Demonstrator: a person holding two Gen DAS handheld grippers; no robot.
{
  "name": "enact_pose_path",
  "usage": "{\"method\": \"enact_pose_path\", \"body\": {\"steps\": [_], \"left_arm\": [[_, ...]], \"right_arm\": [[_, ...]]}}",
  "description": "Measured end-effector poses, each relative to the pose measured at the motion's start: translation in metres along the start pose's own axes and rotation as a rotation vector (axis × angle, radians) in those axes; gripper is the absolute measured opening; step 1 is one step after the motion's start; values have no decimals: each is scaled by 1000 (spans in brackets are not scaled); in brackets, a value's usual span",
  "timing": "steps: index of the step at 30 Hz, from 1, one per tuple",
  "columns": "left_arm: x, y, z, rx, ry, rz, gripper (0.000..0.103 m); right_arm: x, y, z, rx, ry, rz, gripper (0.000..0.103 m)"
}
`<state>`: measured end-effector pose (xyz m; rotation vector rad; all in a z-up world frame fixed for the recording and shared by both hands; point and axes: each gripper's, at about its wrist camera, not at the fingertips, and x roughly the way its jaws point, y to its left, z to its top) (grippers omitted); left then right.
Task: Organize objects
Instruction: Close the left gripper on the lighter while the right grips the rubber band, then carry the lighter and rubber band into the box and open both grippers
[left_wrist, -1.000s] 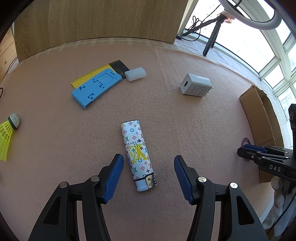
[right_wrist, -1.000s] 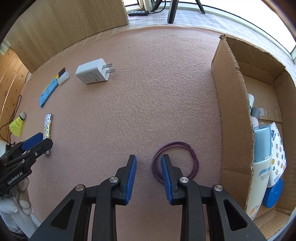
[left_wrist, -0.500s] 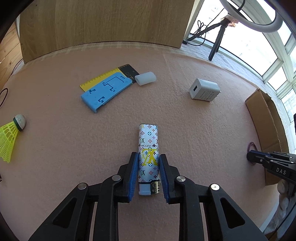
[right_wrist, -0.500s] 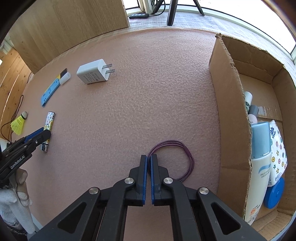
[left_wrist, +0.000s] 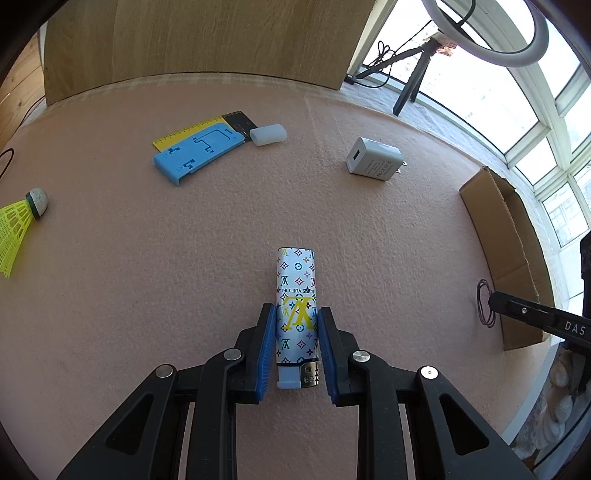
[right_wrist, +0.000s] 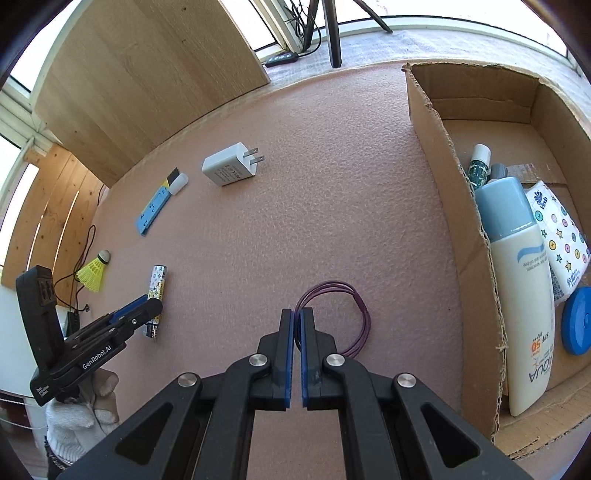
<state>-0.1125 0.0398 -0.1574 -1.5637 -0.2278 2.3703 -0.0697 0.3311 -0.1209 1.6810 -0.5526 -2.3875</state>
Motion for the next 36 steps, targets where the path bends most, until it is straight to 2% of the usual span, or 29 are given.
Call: {"method": "enact_pose_path", "body": {"steps": [8,13,24,36], "left_arm": [[-18,-32,9,49,-34,-54,24],[-25,-63,18,107,-53,-92,24],[-14,-169,53,255,-86,-186,24],[21,-276,70,370,-67,-256,24]], "right_arm": [[-37,-1,0,24,-84,49,3],[-70,-7,-3,-5,-130,33,3],[-126,-59,-4,36,-225,-35,3],[-136,-113,-8,87,-226,-89,3]]}}
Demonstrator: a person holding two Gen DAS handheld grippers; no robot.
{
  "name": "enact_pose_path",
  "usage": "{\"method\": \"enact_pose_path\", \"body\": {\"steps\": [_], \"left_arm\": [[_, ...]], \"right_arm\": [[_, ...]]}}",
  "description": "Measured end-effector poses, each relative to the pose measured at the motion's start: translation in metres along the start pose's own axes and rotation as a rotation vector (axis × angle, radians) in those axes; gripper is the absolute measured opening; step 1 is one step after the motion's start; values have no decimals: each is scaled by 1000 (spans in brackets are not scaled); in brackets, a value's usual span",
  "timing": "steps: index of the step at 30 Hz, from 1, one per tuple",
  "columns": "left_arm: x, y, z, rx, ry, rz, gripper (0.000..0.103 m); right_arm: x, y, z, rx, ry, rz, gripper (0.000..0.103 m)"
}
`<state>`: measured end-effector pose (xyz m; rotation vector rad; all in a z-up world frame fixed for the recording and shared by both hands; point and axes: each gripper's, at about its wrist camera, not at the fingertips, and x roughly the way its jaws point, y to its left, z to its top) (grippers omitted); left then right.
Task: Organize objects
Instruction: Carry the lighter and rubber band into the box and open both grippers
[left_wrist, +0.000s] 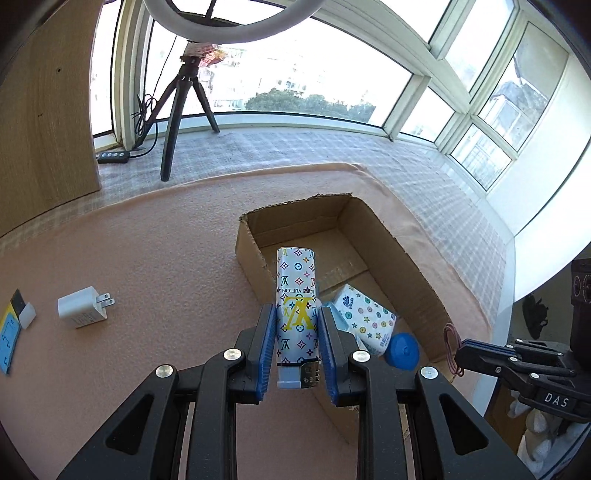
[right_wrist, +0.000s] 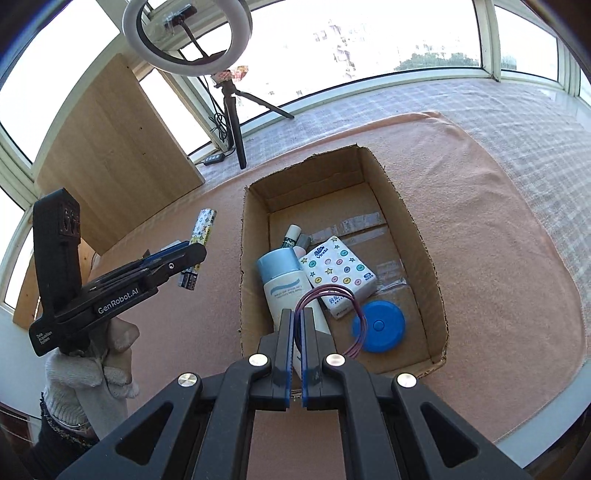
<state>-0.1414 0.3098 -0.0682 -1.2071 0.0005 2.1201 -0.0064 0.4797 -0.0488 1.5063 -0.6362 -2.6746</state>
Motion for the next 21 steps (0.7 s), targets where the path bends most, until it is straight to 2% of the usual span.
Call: {"method": "enact_pose_path", "body": {"steps": [7,21], "left_arm": [[29,-32,19,36,5,-6,24],[72,-63,40,50,38,-1,25]], "right_arm": [[3,-13,1,-3,12,-5,3],[9,-25,3,-18,29,-2,3]]}}
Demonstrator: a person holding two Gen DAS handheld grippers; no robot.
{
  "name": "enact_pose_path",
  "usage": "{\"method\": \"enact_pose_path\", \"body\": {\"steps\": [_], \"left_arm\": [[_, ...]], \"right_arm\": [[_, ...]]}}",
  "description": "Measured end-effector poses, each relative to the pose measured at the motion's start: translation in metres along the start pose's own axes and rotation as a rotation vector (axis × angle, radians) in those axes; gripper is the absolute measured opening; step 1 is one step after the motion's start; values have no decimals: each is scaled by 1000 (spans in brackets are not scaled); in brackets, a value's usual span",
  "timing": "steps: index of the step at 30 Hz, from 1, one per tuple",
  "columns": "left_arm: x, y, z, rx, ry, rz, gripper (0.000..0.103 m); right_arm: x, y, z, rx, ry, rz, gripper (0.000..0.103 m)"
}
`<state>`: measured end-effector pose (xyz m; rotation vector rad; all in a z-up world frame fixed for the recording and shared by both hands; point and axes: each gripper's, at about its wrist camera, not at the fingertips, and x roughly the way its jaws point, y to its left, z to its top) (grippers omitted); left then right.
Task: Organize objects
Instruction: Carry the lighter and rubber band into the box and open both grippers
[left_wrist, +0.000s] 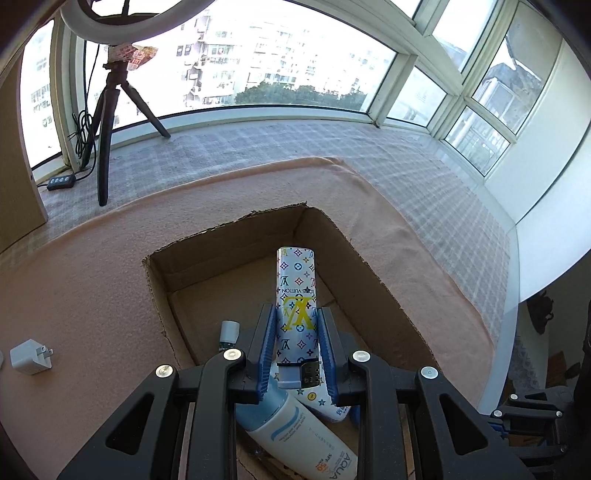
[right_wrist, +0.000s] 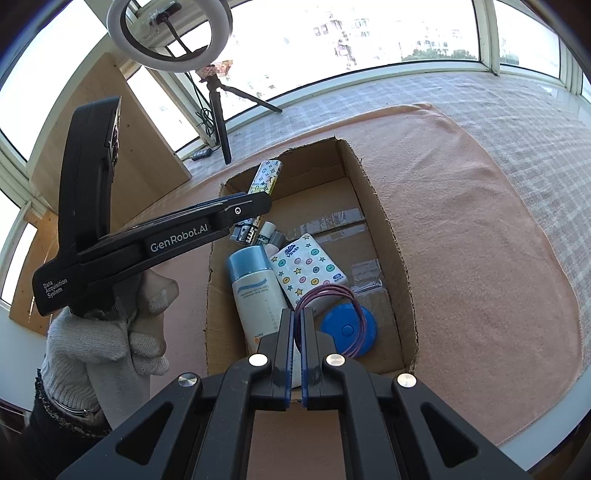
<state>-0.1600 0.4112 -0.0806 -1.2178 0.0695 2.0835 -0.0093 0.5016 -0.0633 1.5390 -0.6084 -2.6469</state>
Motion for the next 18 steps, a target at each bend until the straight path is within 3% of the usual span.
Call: {"method": "enact_pose_path", "body": {"steps": [2,3,5,7,18], "left_arm": [[3,-2,1,7,18,-16,28],[3,-2,1,8,20,-8,40],[0,-1,1,9,4,3,49],[-2,1,1,3,2,7,49],[-26,31,-16,-24,11,25,49]], "right_arm": [[2,1,0,-12,10,4,4],[3,2,0,-16,13,2,5],[4,5,0,-26,26,9,25],[2,8,-2,-39,5,-4,43],[3,22,-6,-43,8,3,44]]}}
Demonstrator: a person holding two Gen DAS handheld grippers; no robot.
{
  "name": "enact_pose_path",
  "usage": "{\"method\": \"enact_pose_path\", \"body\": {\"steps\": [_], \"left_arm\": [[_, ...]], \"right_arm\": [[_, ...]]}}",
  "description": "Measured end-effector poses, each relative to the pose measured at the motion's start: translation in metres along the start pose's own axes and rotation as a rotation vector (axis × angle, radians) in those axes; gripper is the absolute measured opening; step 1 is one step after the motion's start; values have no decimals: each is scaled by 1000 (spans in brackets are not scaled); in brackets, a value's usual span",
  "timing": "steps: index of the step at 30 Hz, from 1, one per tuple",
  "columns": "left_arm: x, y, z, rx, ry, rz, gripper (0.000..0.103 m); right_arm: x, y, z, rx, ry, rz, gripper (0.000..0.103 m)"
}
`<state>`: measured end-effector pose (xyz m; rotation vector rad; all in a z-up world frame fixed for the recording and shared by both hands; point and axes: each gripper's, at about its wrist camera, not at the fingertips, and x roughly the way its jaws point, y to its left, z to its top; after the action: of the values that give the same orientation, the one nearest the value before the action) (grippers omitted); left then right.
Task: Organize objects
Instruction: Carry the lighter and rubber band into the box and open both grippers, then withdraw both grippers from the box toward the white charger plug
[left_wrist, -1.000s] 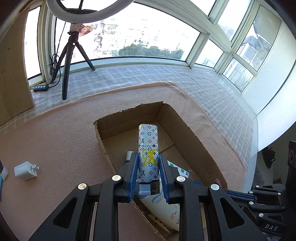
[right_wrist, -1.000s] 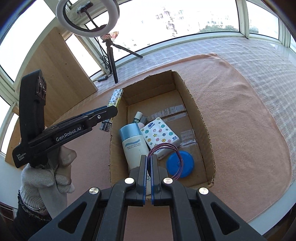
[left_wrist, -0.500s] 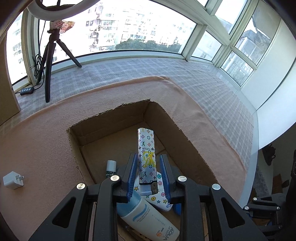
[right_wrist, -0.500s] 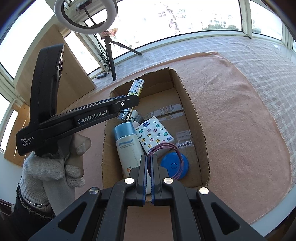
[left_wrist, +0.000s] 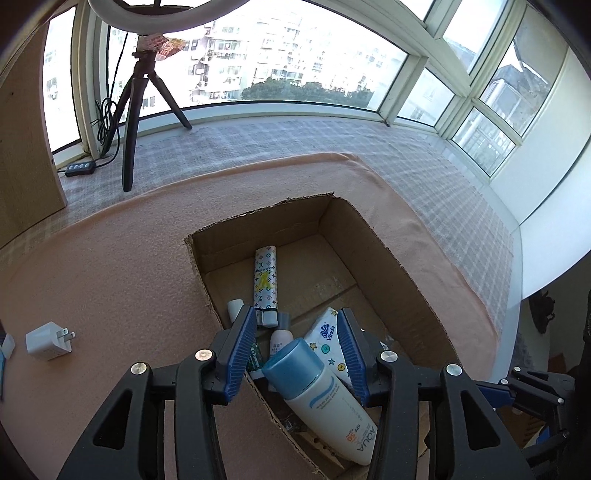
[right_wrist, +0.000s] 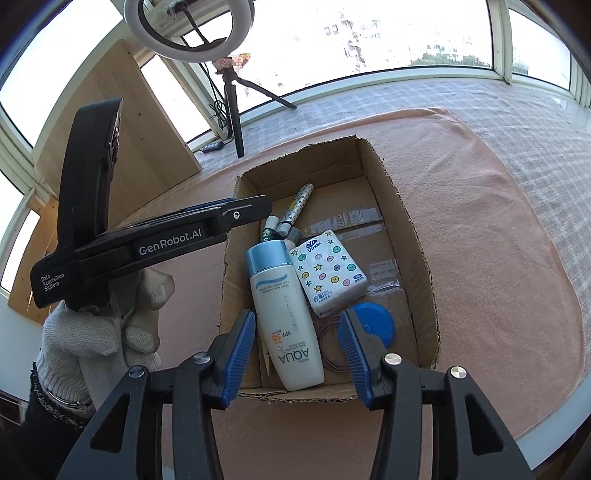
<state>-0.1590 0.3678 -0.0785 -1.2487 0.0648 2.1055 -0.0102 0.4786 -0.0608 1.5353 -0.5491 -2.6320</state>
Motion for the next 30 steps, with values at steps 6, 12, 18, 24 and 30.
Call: {"method": "enact_pose_path", "body": {"steps": [6,12,18,24,30], "left_arm": [[-24,25,-14,-39,-15,21,49],[-52,61,-31,-94,-25,57,49],[-79,103,-53,-158,-30,107,49],[-101,148,-77,-230,-23,152,49],[-125,192,-101,-305,-25,201,49]], "right_arm": [[3,20,-2,-26,1,8,44],[8,45,-3,-47,6,31,44],[20,75,-8,-76,28,62,44],[33,107,-14,-109,54,92,44],[43,136,-20,-145,68,108,44]]}}
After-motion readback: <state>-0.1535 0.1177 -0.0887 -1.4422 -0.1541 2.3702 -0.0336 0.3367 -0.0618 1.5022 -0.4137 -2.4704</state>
